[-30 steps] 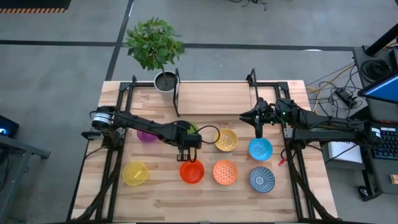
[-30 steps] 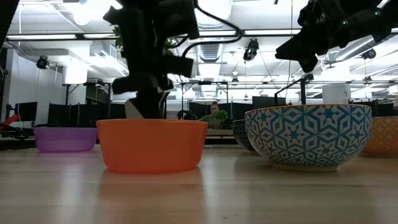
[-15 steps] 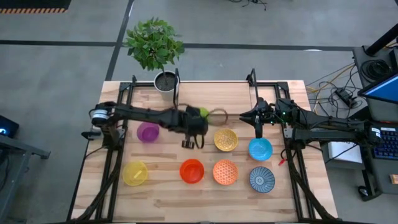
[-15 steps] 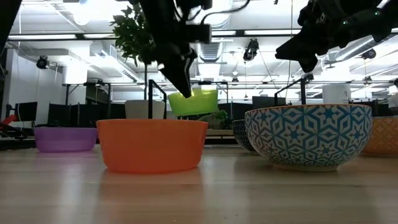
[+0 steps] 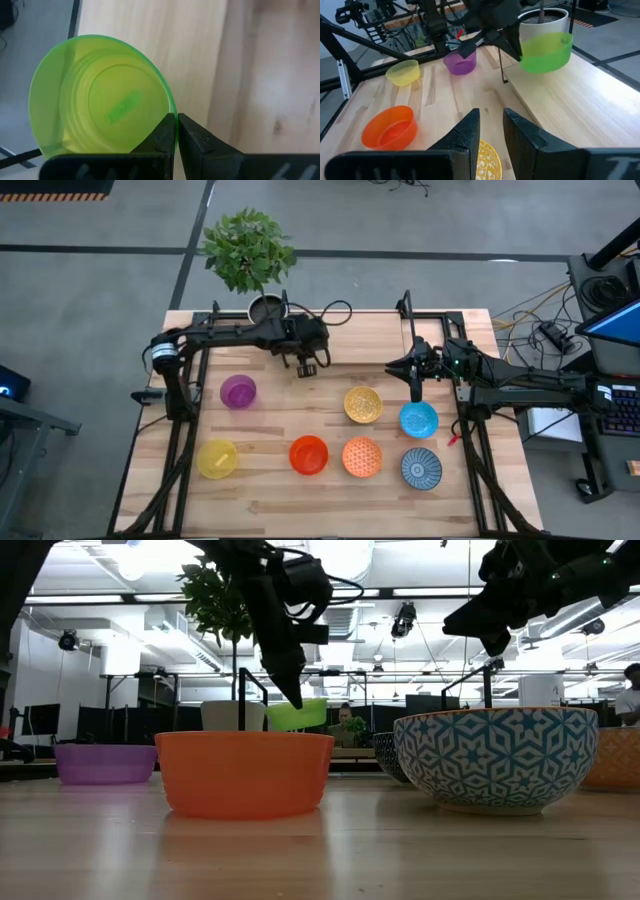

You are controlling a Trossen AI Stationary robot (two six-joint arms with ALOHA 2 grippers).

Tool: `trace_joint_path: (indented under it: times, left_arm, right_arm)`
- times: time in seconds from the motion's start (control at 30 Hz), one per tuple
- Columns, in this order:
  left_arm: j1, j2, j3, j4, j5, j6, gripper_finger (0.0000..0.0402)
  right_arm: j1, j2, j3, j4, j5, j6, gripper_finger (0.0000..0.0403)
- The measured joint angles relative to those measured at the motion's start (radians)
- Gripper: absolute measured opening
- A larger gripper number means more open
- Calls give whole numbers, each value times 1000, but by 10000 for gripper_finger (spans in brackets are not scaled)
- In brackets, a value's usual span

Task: Place and stack bowls onto a shelf
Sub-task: Put the green transparent bowl on the shelf

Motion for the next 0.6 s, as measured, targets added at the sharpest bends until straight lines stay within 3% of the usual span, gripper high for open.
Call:
trace_joint_path:
  times: [0.6]
  left_arm:
    - [21, 80, -1, 33, 1, 7, 11]
  right_arm:
    - [0, 0, 0, 0, 0, -17, 75]
